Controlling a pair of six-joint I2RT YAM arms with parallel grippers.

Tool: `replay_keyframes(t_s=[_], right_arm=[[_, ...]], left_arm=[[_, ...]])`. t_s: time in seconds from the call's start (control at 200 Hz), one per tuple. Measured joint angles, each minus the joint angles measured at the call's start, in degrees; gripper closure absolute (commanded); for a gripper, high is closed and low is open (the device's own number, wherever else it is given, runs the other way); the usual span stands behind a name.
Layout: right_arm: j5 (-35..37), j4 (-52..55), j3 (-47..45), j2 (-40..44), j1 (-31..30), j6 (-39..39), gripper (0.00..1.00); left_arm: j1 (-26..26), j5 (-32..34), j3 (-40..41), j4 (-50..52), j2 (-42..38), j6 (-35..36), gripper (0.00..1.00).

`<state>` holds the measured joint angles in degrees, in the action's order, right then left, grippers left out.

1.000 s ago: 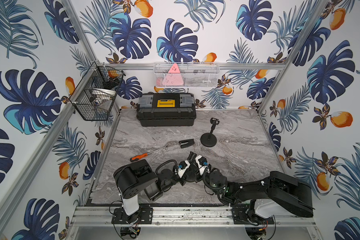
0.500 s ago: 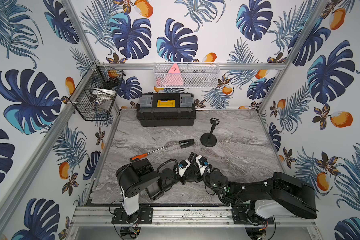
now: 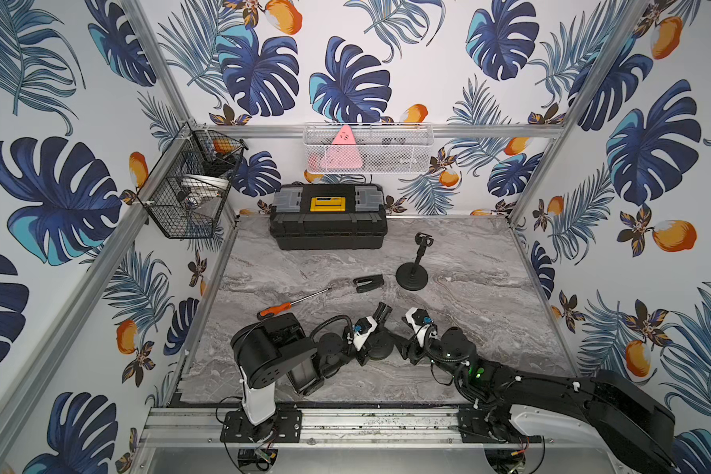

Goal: Assemble a microphone stand
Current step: Screw the microphone stand pole into the microphone stand base.

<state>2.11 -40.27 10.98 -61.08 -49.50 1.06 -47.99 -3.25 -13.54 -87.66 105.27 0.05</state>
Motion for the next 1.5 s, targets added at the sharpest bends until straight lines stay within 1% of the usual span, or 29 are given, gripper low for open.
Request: replay_keyframes(t_s=[0.07, 0.21, 0.235, 0.255, 0.28, 0.33, 0.4, 0.515, 0.716, 0.896, 0.956, 1.066, 1.101, 1.126, 1.181, 1.396, 1.496], right_arm=[[-6.36, 0.57, -0.22, 0.72, 3.50, -1.07, 0.34], [-18.16, 1.95, 0.72, -0.74, 7.28, -6.03, 0.28], [-19.61, 2.21, 1.03, -1.07, 7.87, -6.82, 0.26], [-20.87, 2.32, 1.29, -1.40, 8.35, -7.58, 0.20], [-22.16, 2.43, 1.64, -1.81, 8.81, -8.28, 0.18], [-24.24, 2.56, 2.45, -2.75, 9.62, -9.60, 0.15], [-26.93, 3.06, 4.20, -4.13, 10.60, -10.80, 0.15], [-31.06, 3.10, 6.56, -6.27, 12.76, -12.61, 0.19], [-41.07, 3.06, 8.85, -10.82, 18.58, -14.60, 0.26], [-46.62, 3.50, 12.92, -16.52, 19.85, -15.08, 0.32], [-48.02, 3.91, 14.38, -18.08, 20.04, -15.47, 0.35], [-50.62, 5.44, 16.72, -20.20, 20.37, -16.57, 0.36], [-51.28, 5.84, 17.18, -20.65, 20.39, -16.90, 0.38], [-51.71, 6.08, 17.38, -20.92, 20.41, -17.18, 0.42], [-52.61, 6.36, 17.57, -21.42, 20.46, -17.62, 0.47], [-54.95, 6.51, 18.58, -23.08, 20.74, -18.43, 0.50], [-56.33, 6.51, 19.06, -23.37, 20.83, -18.75, 0.50]], left_arm=[[0.00, -0.04, 0.00, 0.02, -0.04, 0.00, 0.82], [0.00, -0.15, 0.00, 0.20, -0.17, 0.02, 0.81], [0.00, -0.15, 0.00, 0.20, -0.20, 0.00, 0.81], [0.00, -0.17, 0.00, 0.22, -0.20, 0.02, 0.81], [0.00, -0.17, 0.00, 0.22, -0.20, 0.02, 0.81], [0.00, -0.17, 0.00, 0.24, -0.22, 0.02, 0.81], [0.00, -0.15, 0.02, 0.26, -0.26, 0.07, 0.81], [0.00, -0.17, 0.31, 0.46, -0.61, 0.11, 0.80], [0.00, -0.24, 0.44, 0.26, -0.52, 0.31, 0.80], [0.00, -0.33, 0.44, 0.24, -0.52, 0.61, 0.79], [0.00, -0.37, 0.44, 0.24, -0.52, 0.79, 0.79], [0.00, -0.42, 0.44, 0.11, -0.39, 0.98, 0.79], [0.00, -0.44, 0.44, -0.04, -0.31, 1.11, 0.79], [0.00, -0.46, 0.44, -0.07, -0.28, 1.11, 0.79], [0.00, -0.52, 0.44, -0.11, -0.26, 1.11, 0.79], [0.00, -0.50, 0.50, -0.07, -0.39, 1.14, 0.79], [0.00, -0.59, 0.50, -0.04, -0.39, 1.14, 0.79]])
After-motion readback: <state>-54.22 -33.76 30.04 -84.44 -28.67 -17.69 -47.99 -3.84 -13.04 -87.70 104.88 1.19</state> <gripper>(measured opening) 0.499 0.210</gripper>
